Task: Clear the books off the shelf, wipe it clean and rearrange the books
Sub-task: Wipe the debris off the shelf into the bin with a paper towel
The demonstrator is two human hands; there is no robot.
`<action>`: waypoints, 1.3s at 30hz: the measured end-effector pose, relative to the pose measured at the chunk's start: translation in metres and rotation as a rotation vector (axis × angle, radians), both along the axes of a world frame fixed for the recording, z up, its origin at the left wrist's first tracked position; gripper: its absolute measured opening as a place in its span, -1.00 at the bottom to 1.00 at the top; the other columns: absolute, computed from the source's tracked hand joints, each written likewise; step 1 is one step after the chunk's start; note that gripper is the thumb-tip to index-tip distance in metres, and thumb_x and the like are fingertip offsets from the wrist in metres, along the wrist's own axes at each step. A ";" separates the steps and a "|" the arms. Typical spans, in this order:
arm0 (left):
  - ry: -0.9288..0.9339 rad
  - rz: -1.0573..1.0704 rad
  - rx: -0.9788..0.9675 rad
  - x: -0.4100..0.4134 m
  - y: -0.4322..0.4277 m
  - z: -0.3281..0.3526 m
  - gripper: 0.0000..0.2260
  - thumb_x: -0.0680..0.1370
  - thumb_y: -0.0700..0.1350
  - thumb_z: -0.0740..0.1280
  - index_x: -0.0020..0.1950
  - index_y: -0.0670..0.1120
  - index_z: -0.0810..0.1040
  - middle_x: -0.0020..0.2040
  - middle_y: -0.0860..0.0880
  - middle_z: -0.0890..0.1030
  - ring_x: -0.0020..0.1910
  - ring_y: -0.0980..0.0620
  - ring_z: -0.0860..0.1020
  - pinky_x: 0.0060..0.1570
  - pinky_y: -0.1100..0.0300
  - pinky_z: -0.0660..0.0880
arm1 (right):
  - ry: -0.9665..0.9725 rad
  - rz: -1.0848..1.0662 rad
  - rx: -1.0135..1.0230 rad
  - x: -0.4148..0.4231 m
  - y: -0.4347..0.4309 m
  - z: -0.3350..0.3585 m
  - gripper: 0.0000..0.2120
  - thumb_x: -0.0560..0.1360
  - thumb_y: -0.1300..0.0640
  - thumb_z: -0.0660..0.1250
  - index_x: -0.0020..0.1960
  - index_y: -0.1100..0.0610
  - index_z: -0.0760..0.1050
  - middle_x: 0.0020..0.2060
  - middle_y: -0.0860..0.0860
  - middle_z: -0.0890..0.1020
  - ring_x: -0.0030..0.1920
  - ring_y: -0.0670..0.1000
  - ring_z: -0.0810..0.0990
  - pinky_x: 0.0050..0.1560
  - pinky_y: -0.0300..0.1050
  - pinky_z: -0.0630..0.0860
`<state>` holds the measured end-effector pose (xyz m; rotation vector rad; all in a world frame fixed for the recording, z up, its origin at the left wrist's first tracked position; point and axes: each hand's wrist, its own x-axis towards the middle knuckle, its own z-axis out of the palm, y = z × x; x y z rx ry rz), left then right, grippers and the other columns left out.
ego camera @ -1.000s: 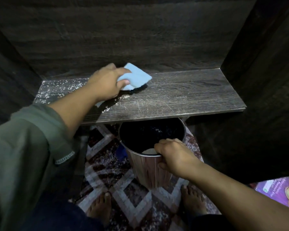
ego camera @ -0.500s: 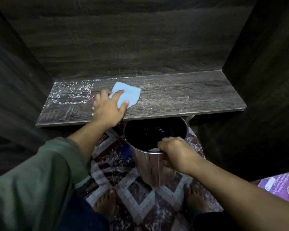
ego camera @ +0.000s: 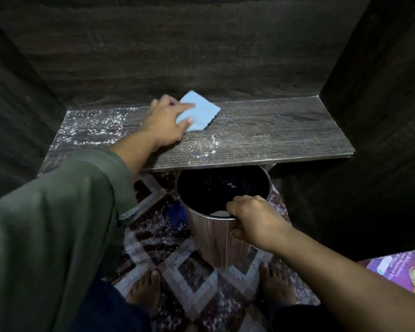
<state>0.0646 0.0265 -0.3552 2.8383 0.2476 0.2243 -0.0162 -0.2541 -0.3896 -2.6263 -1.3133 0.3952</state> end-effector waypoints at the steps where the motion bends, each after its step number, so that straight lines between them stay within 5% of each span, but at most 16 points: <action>1: 0.101 0.011 0.027 0.000 0.000 -0.005 -0.61 0.59 0.19 0.20 0.43 0.28 0.35 0.39 -0.05 0.32 0.34 -0.20 0.25 0.35 -0.07 0.19 | 0.003 -0.002 -0.002 0.001 0.000 0.000 -0.73 0.35 0.07 0.45 -0.02 0.06 0.46 -0.04 0.02 0.51 0.07 0.11 0.50 -0.05 -0.10 0.25; 8: 0.059 -0.085 -0.005 -0.019 -0.026 -0.017 -0.66 0.59 0.25 0.14 0.36 0.32 0.41 0.42 0.07 0.32 0.32 -0.16 0.26 0.34 -0.10 0.17 | 0.019 -0.005 -0.020 0.002 -0.001 0.000 -0.69 0.33 0.06 0.48 -0.07 0.00 0.37 -0.03 0.01 0.51 0.09 0.10 0.49 -0.02 -0.11 0.27; 13: 0.089 -0.281 0.022 -0.049 -0.047 -0.029 -0.51 0.47 0.40 -0.03 0.34 0.39 0.38 0.43 0.08 0.36 0.34 -0.09 0.35 0.34 -0.06 0.22 | -0.006 0.017 -0.042 -0.001 0.001 0.001 -0.65 0.32 0.06 0.48 0.05 0.09 0.48 0.00 0.03 0.53 0.10 0.12 0.50 0.02 -0.07 0.34; 19: 0.035 -0.469 -0.062 -0.093 -0.060 -0.011 -0.63 0.54 0.21 0.19 0.30 0.18 0.54 0.31 0.00 0.52 0.24 -0.02 0.50 0.23 0.12 0.32 | -0.009 0.020 -0.067 -0.004 0.002 0.007 -0.68 0.33 0.02 0.48 0.00 0.05 0.45 0.01 0.01 0.52 0.12 0.08 0.50 0.01 -0.10 0.31; 22: -0.002 -0.404 -0.164 -0.108 -0.053 0.003 -0.64 0.53 0.19 0.23 0.29 0.16 0.56 0.18 0.04 0.56 0.13 0.03 0.54 0.16 0.11 0.44 | -0.018 0.027 -0.091 -0.005 0.002 0.011 -0.67 0.36 0.00 0.46 0.04 0.05 0.46 0.05 0.00 0.52 0.15 0.07 0.49 0.05 -0.11 0.31; 28: -0.350 0.034 -0.181 -0.099 -0.050 0.030 -0.65 0.55 0.15 0.28 0.31 0.11 0.55 0.07 0.09 0.42 0.08 0.07 0.49 0.13 0.21 0.38 | -0.024 0.037 -0.097 -0.007 0.003 0.013 -0.65 0.39 0.01 0.46 0.12 0.05 0.46 0.07 0.00 0.51 0.16 0.06 0.48 0.11 -0.11 0.32; 33: 0.047 -0.111 -0.123 -0.102 -0.058 0.004 -0.66 0.53 0.20 0.30 0.26 0.15 0.57 0.08 0.02 0.49 0.11 -0.01 0.52 0.13 0.13 0.44 | -0.026 0.029 -0.068 -0.008 0.004 0.011 -0.64 0.35 0.04 0.48 0.09 0.05 0.47 0.03 0.00 0.51 0.13 0.08 0.48 0.07 -0.10 0.33; 37: -0.188 -0.010 -0.216 -0.109 -0.062 0.000 -0.59 0.51 0.24 0.25 0.30 0.11 0.55 0.02 0.12 0.39 0.07 0.07 0.50 0.13 0.13 0.44 | -0.025 0.033 -0.056 -0.008 0.004 0.013 -0.64 0.37 0.05 0.48 0.11 0.07 0.47 0.05 0.02 0.51 0.14 0.09 0.48 0.08 -0.10 0.33; 39: -0.142 -0.028 -0.181 -0.111 -0.060 0.000 -0.60 0.53 0.23 0.25 0.30 0.11 0.54 0.04 0.12 0.40 0.08 0.05 0.50 0.12 0.13 0.44 | -0.033 0.036 -0.053 -0.008 0.006 0.014 -0.63 0.37 0.05 0.48 0.12 0.07 0.47 0.06 0.03 0.52 0.15 0.09 0.48 0.08 -0.09 0.32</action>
